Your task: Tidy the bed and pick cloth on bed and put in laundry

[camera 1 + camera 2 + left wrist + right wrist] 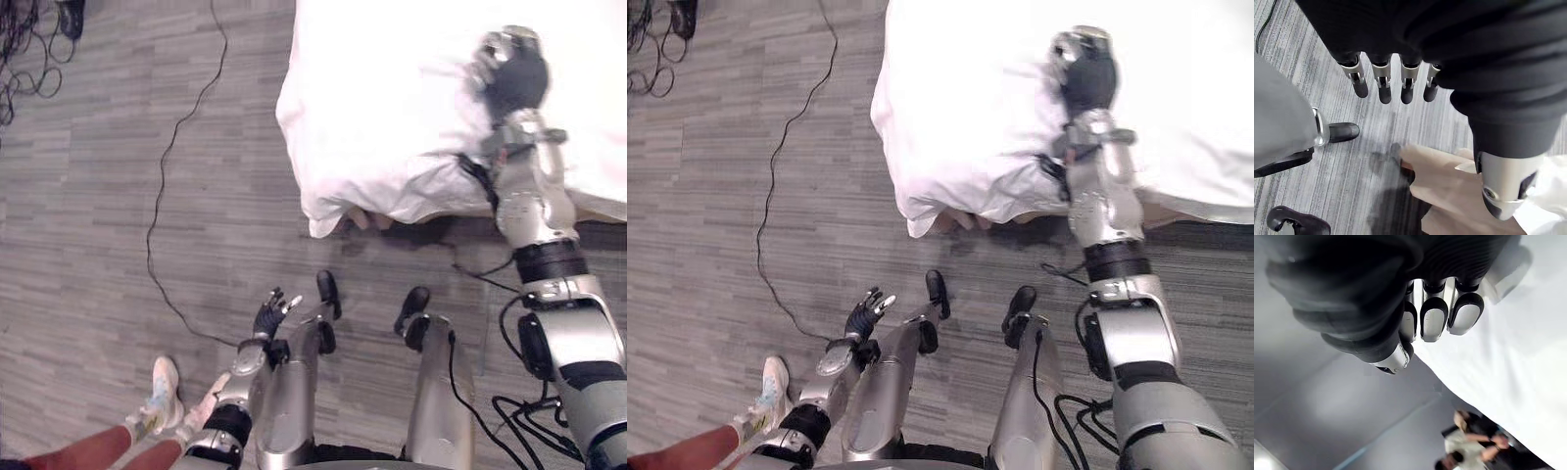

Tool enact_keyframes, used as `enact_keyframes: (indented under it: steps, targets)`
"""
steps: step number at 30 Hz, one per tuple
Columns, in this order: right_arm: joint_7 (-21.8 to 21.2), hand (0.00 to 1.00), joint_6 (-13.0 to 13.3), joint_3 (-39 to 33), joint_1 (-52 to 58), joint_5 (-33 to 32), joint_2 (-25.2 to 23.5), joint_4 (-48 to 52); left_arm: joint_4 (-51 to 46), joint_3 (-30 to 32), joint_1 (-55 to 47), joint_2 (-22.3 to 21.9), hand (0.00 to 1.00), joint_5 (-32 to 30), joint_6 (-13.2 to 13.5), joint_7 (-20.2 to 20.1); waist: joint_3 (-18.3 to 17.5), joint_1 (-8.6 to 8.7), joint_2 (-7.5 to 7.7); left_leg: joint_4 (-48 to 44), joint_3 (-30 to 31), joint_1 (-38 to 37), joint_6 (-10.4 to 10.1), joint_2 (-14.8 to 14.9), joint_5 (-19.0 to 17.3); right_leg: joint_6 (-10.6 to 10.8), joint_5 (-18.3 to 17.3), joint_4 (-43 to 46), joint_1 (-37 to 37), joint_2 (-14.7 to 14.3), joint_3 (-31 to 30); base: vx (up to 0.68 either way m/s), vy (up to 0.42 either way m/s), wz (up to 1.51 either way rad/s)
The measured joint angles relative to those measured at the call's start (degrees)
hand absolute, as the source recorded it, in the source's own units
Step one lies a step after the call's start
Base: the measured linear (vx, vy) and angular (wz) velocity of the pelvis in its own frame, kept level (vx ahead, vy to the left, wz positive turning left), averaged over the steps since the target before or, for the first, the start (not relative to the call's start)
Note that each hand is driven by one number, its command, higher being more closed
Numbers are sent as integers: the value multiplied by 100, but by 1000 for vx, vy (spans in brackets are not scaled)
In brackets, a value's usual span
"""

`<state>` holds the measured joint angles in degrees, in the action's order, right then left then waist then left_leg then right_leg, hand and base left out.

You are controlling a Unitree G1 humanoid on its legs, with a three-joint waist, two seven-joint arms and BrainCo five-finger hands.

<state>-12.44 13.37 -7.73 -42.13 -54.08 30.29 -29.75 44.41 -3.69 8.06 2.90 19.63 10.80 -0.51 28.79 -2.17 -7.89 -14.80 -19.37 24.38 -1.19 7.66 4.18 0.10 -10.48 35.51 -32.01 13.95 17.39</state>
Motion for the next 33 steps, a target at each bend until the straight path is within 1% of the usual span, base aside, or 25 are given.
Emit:
enact_keyframes:
  steps: [2, 4, 6, 7, 8, 9, 12, 14, 15, 16, 18, 19, 20, 21, 22, 24, 25, 26, 27, 28, 29, 30, 31, 32, 33]
  targets:
    - [-130, 100, 41, -547, 1058, -251, -296, 325, 3, 232, -161, 23, 0, -4, 136, -74, -20, 60, 140, 16, -191, -375, -71, 148, -123, 1, 3, -265, 372, -148, -19, 69, -36, -73]
    - [-283, 100, 99, -932, 2231, -386, -855, 763, 3, 402, -326, 126, 0, -13, 172, -71, -100, 185, 403, 149, -448, -706, -154, 270, -208, 55, 51, -577, 650, -283, 16, 102, -28, -81]
    - [-314, 100, 108, -1216, 3626, -377, -1538, 982, 19, 422, -444, 197, 0, -103, 169, -62, -283, 419, 735, 504, -773, -1214, -204, 376, -246, 26, 350, -1126, 1060, -501, -1, 153, -13, -78]
    - [-337, 100, 104, -1262, 3880, -374, -1664, 981, 34, 420, -448, 187, 0, -176, 169, -58, -320, 472, 777, 577, -825, -1333, -227, 399, -255, 33, 405, -1243, 1172, -550, -12, 126, 0, -67]
    - [-396, 0, 81, -1385, 4390, -363, -1885, 945, 100, 407, -431, 146, 0, -320, 169, -60, -429, 536, 863, 706, -959, -1537, -249, 424, -248, 38, 500, -1468, 1392, -649, -51, 109, 13, -54]
    - [-451, 0, 58, -1392, 4832, -350, -2035, 732, 190, 411, -440, 100, 0, -499, 166, -59, -674, 648, 943, 848, -1064, -1732, -294, 421, -219, 105, 551, -1633, 1507, -725, -120, 128, 21, -48]
    - [-534, 0, -88, -1392, 5282, -147, -2366, -247, 502, 416, -412, 59, 0, -1092, 131, -60, -1035, 773, 1005, 1185, -1288, -2209, -343, 418, -191, 167, 753, -2003, 1864, -894, -278, 164, 37, -37]
    - [-539, 0, -195, -1300, 5246, 169, -2517, -969, 713, 430, -436, 77, 0, -1470, 88, -57, -1190, 771, 1003, 1313, -1607, -2469, -367, 447, -199, 167, 912, -2348, 2023, -1016, -338, 68, 56, -77]
    - [-557, 0, -327, -1137, 5186, 437, -2616, -1402, 793, 442, -461, 73, 0, -1663, 78, -55, -1233, 736, 1000, 1365, -2032, -2699, -390, 543, -215, -53, 770, -2687, 2193, -1030, -138, 16, 69, -114]
    - [-594, 0, -385, -1133, 5106, 568, -2675, -1570, 796, 465, -512, 70, 0, -1726, 72, -47, -1235, 718, 994, 1402, -2249, -2812, -390, 562, -215, -108, 703, -2724, 2251, -962, 151, -23, 84, -158]
    - [-777, 0, -524, -1125, 4854, 1029, -2823, -2144, 807, 550, -689, 136, 0, -1830, -20, -49, -1249, 659, 981, 1399, -3148, -3207, -495, 688, -288, -169, 657, -2735, 2417, -695, 1381, -4, 53, -189]
    - [-787, 0, -567, -1013, 4751, 1235, -2797, -2433, 889, 583, -711, 186, 0, -1831, -91, -39, -1265, 611, 975, 1285, -3568, -3395, -632, 790, -407, -227, 653, -2702, 2538, -591, 1930, 49, -42, -231]
    - [-790, 0, -623, -975, 4691, 1476, -2792, -2660, 1039, 586, -679, 232, 0, -1870, -159, -24, -1286, 567, 1003, 1164, -3979, -3657, -728, 813, -476, -364, 1027, -2742, 2636, -569, 2292, 59, -84, -220]
    - [-794, 0, -626, -976, 4684, 1566, -2785, -2725, 1110, 582, -680, 229, 0, -1956, -179, -15, -1298, 572, 984, 1177, -4124, -3798, -735, 829, -481, -348, 1253, -2759, 2638, -596, 2277, 46, -119, -177]
    - [-788, 0, -614, -980, 4720, 1705, -2765, -2773, 1255, 546, -640, 193, 0, -2103, -241, -16, -1328, 681, 932, 1193, -4235, -3893, -733, 859, -480, -381, 1250, -2794, 2657, -730, 2051, 28, -126, -131]
    - [-781, 0, -545, -979, 4837, 1889, -2752, -2787, 1378, 449, -479, 137, 0, -2411, -327, -24, -1381, 780, 878, 1023, -4159, -4106, -746, 979, -467, -413, 1229, -2869, 2672, -957, 1666, 24, -90, -113]
    - [-776, 0, -468, -905, 4897, 1903, -2783, -2788, 1427, 399, -426, 132, 0, -2582, -358, -30, -1425, 768, 938, 550, -3962, -4128, -758, 1144, -459, -444, 1186, -2880, 2664, -1088, 1385, 17, -86, -151]
    - [-749, 0, -437, -706, 4932, 2140, -2790, -2791, 1470, 454, -480, 99, 0, -2684, -396, 20, -1484, 710, 1031, -674, -3418, -4010, -682, 1545, -420, -466, 1131, -2920, 2680, -1237, 897, 11, -71, -174]
    - [-750, 0, -408, -632, 4931, 2241, -2783, -2786, 1484, 532, -546, 67, 0, -2695, -401, 75, -1517, 610, 1027, -1327, -2950, -3803, -444, 1747, -310, -536, 1098, -2967, 2691, -1337, 662, 15, -80, -209]
    - [-727, 0, -355, -482, 4898, 2379, -2817, -2761, 1478, 685, -668, -13, 0, -2635, -407, 168, -1553, 500, 1008, -2341, -1879, -3319, -40, 1866, -172, -644, 1142, -3019, 2689, -1491, 232, 38, -15, -213]
    - [-693, 0, -339, -382, 4796, 2459, -2776, -2740, 1443, 822, -756, -126, 0, -2540, -408, 274, -1527, 434, 912, -3325, -634, -2643, -121, 1710, -674, -680, 1132, -3078, 2677, -1678, -276, 44, 33, -270]
    - [-663, 0, -319, -260, 4644, 2625, -2726, -2799, 1442, 895, -747, -142, 0, -2324, -322, 411, -1545, 337, 719, -4092, 355, -1965, -288, 1321, -1225, -827, 1163, -3120, 2681, -1962, -821, 25, 87, -245]
    - [-687, 0, -303, -201, 4579, 2757, -2633, -2817, 1405, 902, -743, -109, 0, -2220, -295, 458, -1547, 273, 688, -4200, 633, -1763, -249, 1125, -1430, -836, 1169, -3102, 2712, -2072, -1086, 9, 126, -246]
    - [-711, 0, -254, -38, 4481, 2923, -2584, -2859, 1407, 902, -769, -62, 0, -2046, -287, 460, -1538, 150, 678, -4075, 935, -1561, -94, 835, -1603, -833, 1168, -3092, 2815, -2225, -1497, 19, 125, -253]
    - [-743, 0, -187, -7, 4359, 3130, -2577, -2929, 1402, 926, -866, -12, 0, -1813, -260, 434, -1514, 45, 710, -3505, 1245, -1420, -65, 475, -1710, -824, 1162, -3101, 2953, -2302, -1779, 28, 157, -238]
